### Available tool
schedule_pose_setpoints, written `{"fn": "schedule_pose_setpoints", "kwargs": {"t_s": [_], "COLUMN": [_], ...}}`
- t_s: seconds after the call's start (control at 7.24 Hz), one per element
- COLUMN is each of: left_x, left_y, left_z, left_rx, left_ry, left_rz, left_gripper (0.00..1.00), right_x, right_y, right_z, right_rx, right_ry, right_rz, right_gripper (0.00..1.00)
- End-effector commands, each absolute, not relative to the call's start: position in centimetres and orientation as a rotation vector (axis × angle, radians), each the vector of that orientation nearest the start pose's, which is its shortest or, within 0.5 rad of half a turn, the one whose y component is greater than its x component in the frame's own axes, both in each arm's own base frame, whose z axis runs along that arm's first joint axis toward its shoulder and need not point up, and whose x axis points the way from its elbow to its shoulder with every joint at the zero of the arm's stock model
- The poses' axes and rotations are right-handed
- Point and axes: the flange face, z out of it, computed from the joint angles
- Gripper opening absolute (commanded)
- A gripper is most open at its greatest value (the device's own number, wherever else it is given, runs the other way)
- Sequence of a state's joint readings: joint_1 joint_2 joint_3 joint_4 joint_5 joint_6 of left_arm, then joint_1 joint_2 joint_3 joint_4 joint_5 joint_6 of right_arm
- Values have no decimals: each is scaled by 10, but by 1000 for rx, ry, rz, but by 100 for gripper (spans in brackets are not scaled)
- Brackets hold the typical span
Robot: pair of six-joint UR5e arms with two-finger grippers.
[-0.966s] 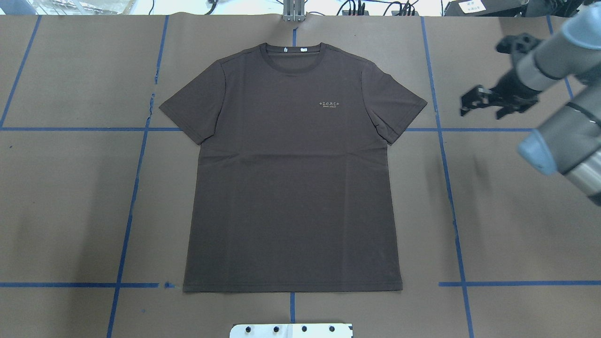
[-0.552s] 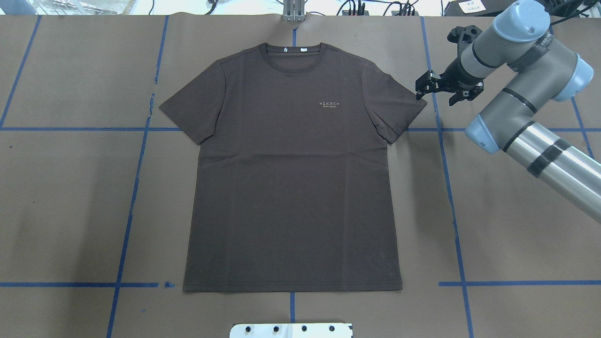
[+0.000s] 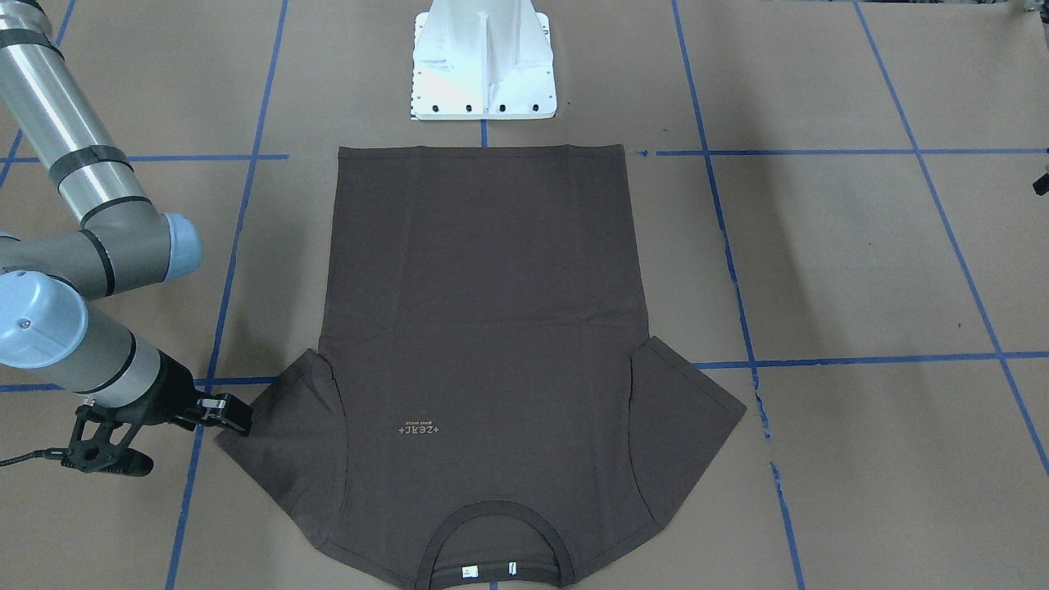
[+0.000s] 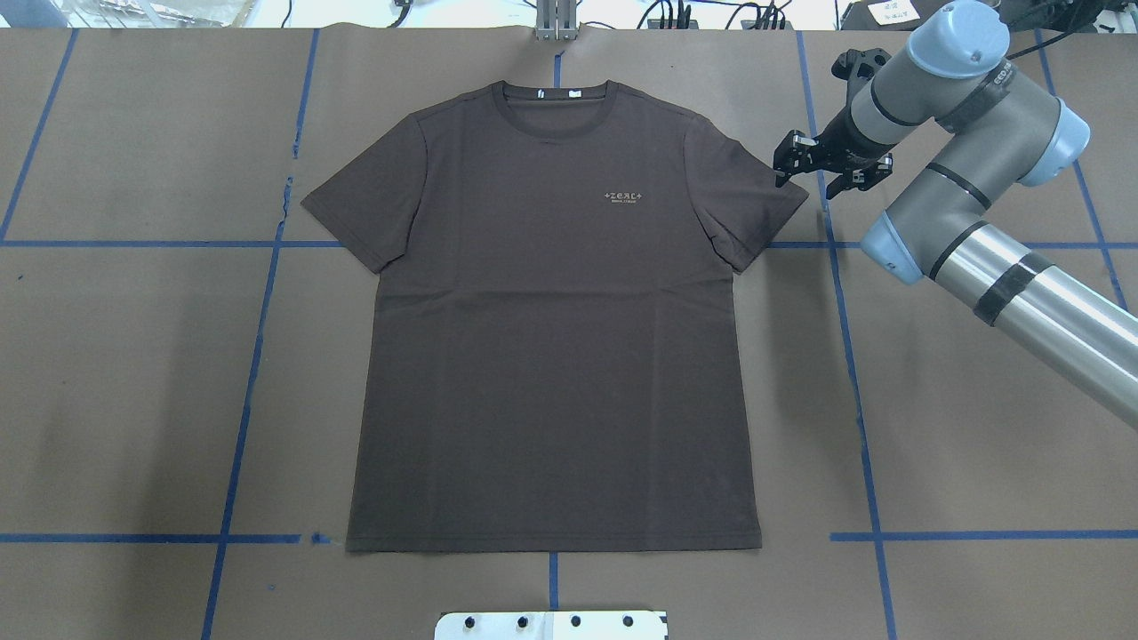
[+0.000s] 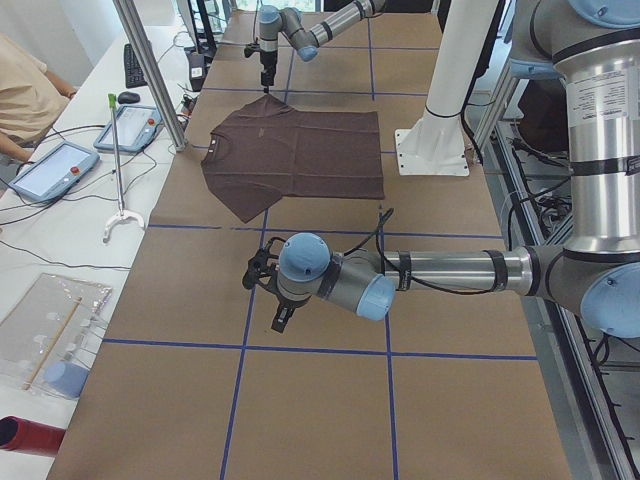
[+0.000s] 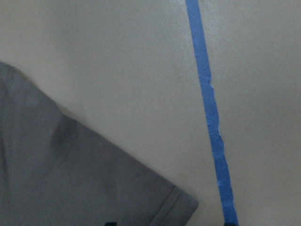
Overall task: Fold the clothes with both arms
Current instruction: 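Move the right gripper to the sleeve nearest it and grasp its edge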
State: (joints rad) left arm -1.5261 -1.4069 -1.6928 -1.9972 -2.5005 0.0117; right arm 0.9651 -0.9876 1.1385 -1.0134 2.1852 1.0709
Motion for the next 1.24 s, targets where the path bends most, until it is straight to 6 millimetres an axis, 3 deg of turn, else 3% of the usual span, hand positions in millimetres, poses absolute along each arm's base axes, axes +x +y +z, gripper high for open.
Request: {"fn": "schedule_pose_setpoints", "kwargs": {"t_s": [0.0, 0.28, 0.41, 0.69, 0.83, 0.97, 1.1], "left_x": [-33, -34, -34, -34, -34, -34, -34], "left_y": [-440, -439, -439, -439, -439, -439, -439], "left_z": [616, 614, 613, 612, 612, 611, 612], "left_rx": [341, 344, 346, 348, 347, 350, 348], "left_ry": [926, 926, 926, 927, 927, 927, 927], "left_rz": [231, 231, 232, 234, 233, 234, 234], "left_gripper": [100, 100, 100, 100, 100, 100, 100], "right_x": [-373, -377, -379, -383, -384, -385, -388], "right_y": [-665, -668, -669, -668, -667, -666, -667], "right_z": [458, 470, 467, 469, 469, 470, 463], "right_rx": [21, 34, 35, 30, 30, 31, 35], "right_ry": [-877, -839, -840, -838, -838, -837, -844], "right_rz": [226, 242, 240, 238, 235, 226, 221], "right_gripper": [77, 75, 67, 43, 13, 0, 0]}}
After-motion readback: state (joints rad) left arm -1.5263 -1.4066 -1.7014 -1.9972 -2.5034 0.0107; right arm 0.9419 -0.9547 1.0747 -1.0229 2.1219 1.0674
